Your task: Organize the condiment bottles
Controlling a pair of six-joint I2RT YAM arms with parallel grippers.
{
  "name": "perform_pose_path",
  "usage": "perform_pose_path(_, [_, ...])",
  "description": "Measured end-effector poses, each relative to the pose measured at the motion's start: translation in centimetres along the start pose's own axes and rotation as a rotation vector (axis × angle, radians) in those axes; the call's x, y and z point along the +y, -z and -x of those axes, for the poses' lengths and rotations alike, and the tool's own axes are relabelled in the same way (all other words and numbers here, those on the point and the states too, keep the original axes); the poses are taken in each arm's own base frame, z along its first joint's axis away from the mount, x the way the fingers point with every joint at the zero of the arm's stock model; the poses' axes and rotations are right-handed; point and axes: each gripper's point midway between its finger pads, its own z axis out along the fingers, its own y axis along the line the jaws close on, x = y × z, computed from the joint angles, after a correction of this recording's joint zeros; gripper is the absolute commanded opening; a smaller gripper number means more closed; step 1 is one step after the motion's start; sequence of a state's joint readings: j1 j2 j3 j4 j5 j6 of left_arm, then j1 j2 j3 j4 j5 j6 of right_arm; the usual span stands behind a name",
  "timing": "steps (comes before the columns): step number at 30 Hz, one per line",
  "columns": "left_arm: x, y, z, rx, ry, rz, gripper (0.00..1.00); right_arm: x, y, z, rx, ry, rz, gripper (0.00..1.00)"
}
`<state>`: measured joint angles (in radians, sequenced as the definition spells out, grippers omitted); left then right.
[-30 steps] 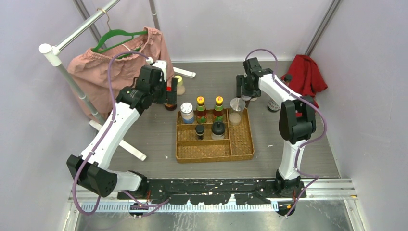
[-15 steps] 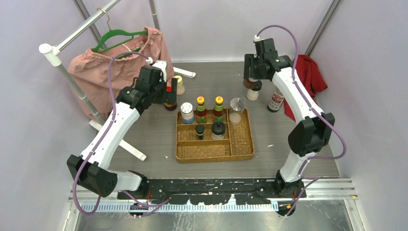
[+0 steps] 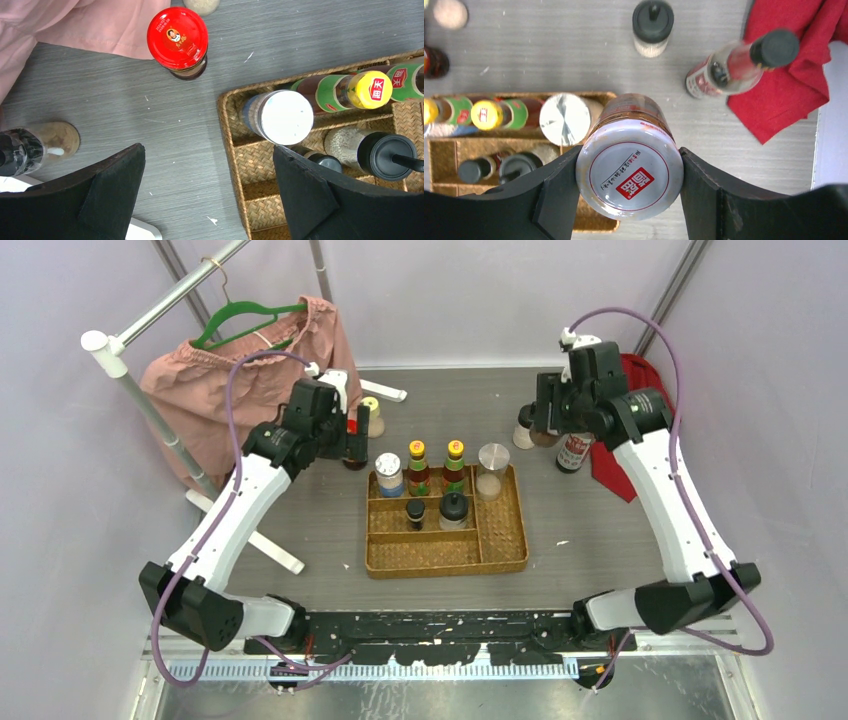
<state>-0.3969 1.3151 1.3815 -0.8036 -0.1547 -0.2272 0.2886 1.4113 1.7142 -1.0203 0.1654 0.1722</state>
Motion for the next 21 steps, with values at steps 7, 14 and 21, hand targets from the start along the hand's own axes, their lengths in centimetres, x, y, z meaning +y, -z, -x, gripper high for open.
perform_pose_path(7, [0.0,-0.2,-0.5,0.013,-0.001,-0.002,0.99,2.2,0.8,-8.1,0.143,0.102,0.03,0.55])
perform_pose_path(14, [0.0,-0.1,-0.7,0.013,-0.001,-0.005,0.98,4.4,-0.1,-14.6,0.244,0.178,0.069,0.54])
perform_pose_path(21, [0.0,0.5,-0.7,0.0,0.001,-0.008,0.98,5.2,-2.4,-16.4,0.205,0.157,0.088,0.54])
